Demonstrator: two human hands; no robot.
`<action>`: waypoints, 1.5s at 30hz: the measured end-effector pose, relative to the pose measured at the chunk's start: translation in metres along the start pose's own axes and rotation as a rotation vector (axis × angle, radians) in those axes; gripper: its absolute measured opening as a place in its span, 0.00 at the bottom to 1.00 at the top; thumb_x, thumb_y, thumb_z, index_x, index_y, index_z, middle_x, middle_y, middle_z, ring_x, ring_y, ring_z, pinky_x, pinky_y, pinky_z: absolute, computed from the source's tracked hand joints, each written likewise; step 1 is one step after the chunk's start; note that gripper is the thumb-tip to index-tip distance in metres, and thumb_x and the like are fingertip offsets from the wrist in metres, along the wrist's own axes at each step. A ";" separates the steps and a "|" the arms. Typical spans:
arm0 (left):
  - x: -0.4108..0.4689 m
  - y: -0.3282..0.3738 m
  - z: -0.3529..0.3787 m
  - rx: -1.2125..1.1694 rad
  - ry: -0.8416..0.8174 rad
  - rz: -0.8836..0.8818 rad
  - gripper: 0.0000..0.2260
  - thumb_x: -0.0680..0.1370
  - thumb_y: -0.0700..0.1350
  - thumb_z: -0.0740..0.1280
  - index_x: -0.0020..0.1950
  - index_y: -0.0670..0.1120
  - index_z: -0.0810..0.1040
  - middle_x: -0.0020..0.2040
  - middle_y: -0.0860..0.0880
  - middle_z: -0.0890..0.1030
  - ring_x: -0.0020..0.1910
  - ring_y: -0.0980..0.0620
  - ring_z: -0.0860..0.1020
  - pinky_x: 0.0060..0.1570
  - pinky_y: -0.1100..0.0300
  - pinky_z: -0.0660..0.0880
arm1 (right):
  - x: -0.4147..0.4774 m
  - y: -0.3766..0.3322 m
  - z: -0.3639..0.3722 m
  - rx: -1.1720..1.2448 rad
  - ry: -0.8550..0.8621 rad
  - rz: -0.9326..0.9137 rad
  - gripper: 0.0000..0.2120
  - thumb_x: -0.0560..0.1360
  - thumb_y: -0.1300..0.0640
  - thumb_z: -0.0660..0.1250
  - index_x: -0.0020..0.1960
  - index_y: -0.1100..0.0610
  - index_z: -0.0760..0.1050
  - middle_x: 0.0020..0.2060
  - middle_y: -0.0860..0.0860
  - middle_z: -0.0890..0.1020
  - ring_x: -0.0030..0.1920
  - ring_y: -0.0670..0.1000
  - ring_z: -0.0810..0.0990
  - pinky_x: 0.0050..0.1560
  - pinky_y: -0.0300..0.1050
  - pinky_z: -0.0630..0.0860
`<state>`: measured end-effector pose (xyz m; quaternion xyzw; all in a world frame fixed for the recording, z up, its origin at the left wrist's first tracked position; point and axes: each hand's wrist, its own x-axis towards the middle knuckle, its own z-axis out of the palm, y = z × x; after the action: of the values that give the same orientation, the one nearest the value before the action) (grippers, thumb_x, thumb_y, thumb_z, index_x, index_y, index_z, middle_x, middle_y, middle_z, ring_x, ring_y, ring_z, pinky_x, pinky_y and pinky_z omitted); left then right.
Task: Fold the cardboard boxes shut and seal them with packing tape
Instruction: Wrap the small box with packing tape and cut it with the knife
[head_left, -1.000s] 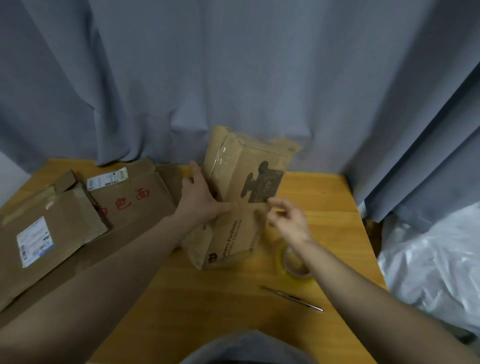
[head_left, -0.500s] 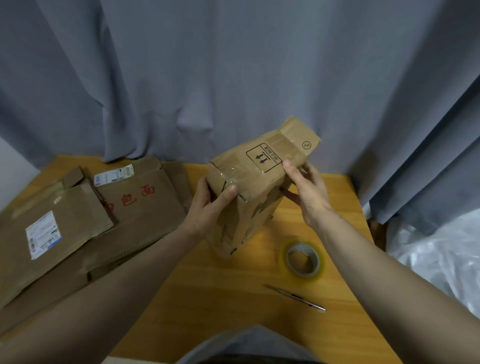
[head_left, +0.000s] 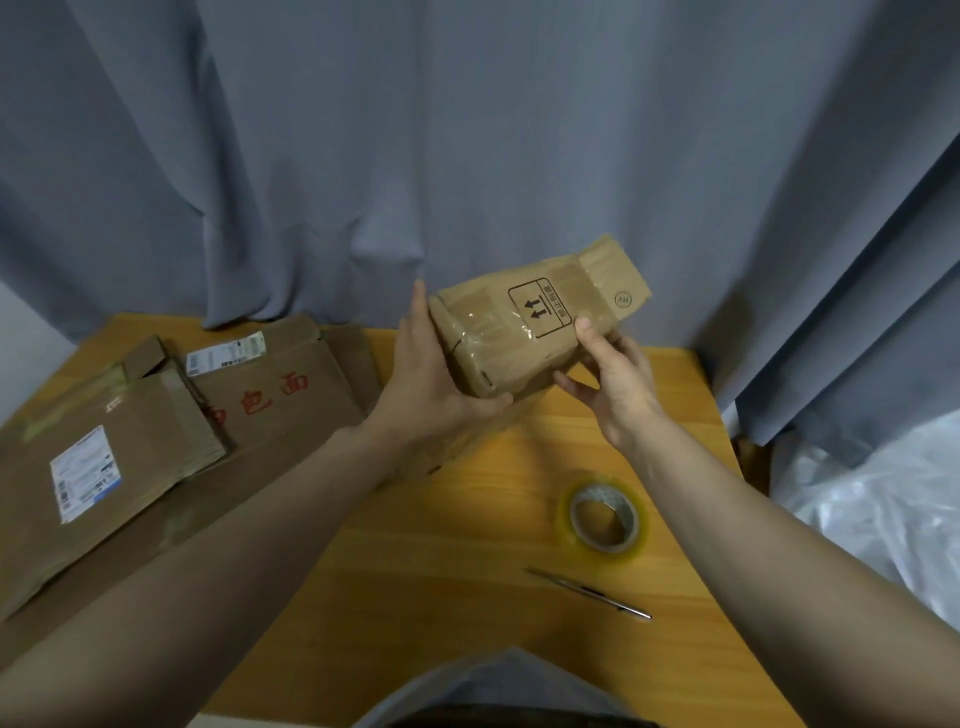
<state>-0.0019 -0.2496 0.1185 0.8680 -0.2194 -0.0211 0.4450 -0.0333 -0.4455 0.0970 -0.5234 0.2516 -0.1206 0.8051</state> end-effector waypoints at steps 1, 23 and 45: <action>0.005 0.007 -0.003 0.066 0.013 0.022 0.64 0.58 0.55 0.80 0.77 0.45 0.36 0.73 0.46 0.57 0.73 0.51 0.56 0.73 0.55 0.55 | 0.001 0.003 -0.003 0.017 -0.008 0.037 0.19 0.74 0.51 0.70 0.62 0.58 0.73 0.58 0.52 0.79 0.59 0.51 0.77 0.51 0.52 0.81; 0.063 0.010 0.119 0.851 -0.608 0.194 0.36 0.78 0.63 0.58 0.77 0.56 0.39 0.78 0.43 0.43 0.77 0.44 0.44 0.73 0.40 0.46 | -0.028 0.125 -0.152 -1.292 -0.231 0.287 0.28 0.76 0.54 0.63 0.75 0.48 0.60 0.75 0.52 0.60 0.76 0.52 0.53 0.75 0.49 0.39; -0.001 0.024 0.141 -0.088 -0.635 -0.295 0.19 0.72 0.57 0.67 0.55 0.45 0.79 0.53 0.53 0.75 0.56 0.49 0.75 0.53 0.60 0.68 | -0.075 0.080 -0.183 -0.150 -0.129 0.077 0.12 0.51 0.69 0.55 0.27 0.56 0.72 0.25 0.52 0.68 0.27 0.49 0.65 0.26 0.38 0.63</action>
<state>-0.0441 -0.3692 0.0522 0.8205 -0.2178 -0.3634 0.3837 -0.1996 -0.5203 -0.0135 -0.5786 0.2276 -0.0364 0.7824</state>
